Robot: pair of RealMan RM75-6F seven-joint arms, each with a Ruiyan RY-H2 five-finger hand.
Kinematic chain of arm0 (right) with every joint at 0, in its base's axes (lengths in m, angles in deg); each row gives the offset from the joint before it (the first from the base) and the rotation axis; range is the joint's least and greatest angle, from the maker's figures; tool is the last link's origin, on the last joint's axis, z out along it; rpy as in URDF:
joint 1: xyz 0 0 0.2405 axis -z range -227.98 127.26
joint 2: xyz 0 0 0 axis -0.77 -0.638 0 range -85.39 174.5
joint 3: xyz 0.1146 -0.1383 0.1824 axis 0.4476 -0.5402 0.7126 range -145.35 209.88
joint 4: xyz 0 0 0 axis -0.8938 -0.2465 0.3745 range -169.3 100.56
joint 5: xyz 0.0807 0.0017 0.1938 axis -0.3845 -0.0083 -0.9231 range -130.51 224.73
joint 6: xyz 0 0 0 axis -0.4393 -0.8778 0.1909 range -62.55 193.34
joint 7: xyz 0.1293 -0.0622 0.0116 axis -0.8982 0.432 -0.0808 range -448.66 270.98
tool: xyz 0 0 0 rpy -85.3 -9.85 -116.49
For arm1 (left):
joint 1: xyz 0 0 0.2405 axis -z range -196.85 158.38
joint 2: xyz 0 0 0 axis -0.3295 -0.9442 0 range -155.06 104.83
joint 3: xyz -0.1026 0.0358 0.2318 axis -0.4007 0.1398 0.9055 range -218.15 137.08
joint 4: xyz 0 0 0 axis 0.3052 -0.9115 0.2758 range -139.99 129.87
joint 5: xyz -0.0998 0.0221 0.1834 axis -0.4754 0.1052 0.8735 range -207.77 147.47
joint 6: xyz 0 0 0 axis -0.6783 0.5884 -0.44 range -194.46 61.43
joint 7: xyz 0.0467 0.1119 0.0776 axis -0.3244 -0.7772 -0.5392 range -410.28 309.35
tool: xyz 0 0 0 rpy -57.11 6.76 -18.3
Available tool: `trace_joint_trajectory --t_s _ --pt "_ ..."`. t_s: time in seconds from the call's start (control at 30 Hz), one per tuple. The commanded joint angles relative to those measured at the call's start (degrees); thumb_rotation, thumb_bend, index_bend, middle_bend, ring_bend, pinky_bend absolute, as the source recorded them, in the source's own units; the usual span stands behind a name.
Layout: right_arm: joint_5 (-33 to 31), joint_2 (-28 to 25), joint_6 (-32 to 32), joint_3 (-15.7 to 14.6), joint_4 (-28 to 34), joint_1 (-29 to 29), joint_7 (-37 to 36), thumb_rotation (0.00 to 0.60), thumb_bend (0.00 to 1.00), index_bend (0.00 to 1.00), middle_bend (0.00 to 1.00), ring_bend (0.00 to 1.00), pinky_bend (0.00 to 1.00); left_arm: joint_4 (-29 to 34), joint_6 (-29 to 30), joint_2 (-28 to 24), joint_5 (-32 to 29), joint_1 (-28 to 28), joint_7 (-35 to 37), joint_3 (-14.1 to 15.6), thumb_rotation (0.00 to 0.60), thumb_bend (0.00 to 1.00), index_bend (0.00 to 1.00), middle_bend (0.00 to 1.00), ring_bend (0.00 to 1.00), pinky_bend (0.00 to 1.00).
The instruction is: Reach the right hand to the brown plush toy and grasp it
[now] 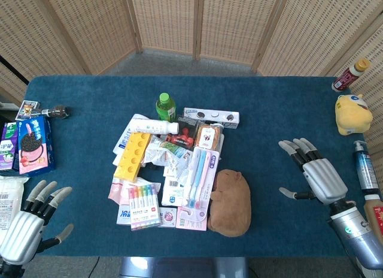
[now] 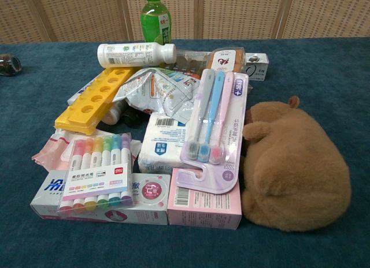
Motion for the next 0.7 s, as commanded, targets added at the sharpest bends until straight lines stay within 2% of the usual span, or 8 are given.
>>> trace_joint_trajectory --t_s 0.03,0.4,0.57,0.7 --pt "-0.1 0.1 0.1 -0.2 0.0 0.0 0.0 0.517 0.21 0.00 0.00 0.00 0.00 -0.2 -0.1 0.1 0.1 0.0 0.2 0.2 0.600 0.31 0.11 0.24 0.12 0.00" --pt "3.0 -0.1 0.0 -1.2 -1.4 -0.8 -2.0 0.526 0.21 0.00 0.00 0.00 0.00 -0.9 1.8 0.2 1.5 -1.2 0.2 1.1 0.600 0.31 0.11 0.24 0.12 0.00" --pt "8.4 0.0 0.0 -2.2 -3.0 -2.3 -1.2 0.577 0.24 0.00 0.00 0.00 0.00 -0.5 1.4 0.4 1.5 -0.9 0.2 1.0 0.600 0.31 0.11 0.24 0.12 0.00" --pt "14.6 1.1 -1.4 -3.0 -5.3 -3.7 1.8 0.593 0.24 0.00 0.00 0.00 0.00 -0.1 0.4 0.8 1.1 -0.6 -0.4 0.9 0.600 0.31 0.12 0.24 0.12 0.00"
